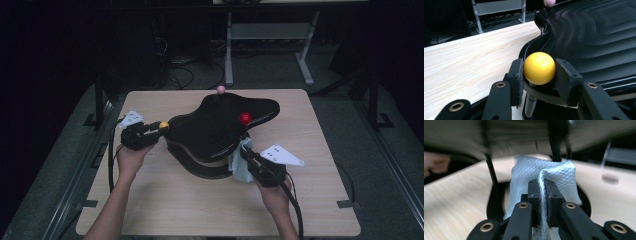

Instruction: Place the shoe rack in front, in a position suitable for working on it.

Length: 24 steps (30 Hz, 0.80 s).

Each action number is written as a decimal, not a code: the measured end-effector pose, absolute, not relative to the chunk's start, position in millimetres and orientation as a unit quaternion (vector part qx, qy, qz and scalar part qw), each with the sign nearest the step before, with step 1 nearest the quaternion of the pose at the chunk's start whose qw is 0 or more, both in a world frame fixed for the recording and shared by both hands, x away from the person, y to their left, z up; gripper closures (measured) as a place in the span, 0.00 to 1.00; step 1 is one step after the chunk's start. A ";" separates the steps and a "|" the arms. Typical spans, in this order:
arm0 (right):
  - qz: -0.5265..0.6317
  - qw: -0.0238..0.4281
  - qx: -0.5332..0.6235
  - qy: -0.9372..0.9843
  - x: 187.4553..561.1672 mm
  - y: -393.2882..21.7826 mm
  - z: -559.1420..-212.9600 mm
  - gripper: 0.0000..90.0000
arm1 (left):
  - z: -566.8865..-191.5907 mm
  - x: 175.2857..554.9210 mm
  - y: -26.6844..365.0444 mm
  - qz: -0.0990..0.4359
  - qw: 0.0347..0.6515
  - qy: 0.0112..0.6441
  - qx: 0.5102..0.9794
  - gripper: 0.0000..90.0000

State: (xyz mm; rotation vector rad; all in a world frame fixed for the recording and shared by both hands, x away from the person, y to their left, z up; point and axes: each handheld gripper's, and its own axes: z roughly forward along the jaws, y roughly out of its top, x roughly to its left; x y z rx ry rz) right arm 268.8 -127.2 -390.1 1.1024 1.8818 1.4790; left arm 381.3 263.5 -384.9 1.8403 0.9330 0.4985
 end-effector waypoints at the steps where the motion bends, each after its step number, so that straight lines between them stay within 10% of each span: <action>1: 0.549 0.258 0.397 0.689 267.8 -124.8 -382.1 0.93 | -384.9 381.4 263.7 0.205 0.488 0.384 0.757 0.66; 14: 0.480 0.247 0.438 0.719 279.4 -112.6 -445.8 0.94 | -384.4 383.3 262.7 0.204 0.486 0.385 0.758 0.66; 24: 0.513 0.279 0.415 0.697 275.8 -116.2 -401.2 0.93 | -386.0 386.8 262.7 0.201 0.493 0.388 0.752 0.66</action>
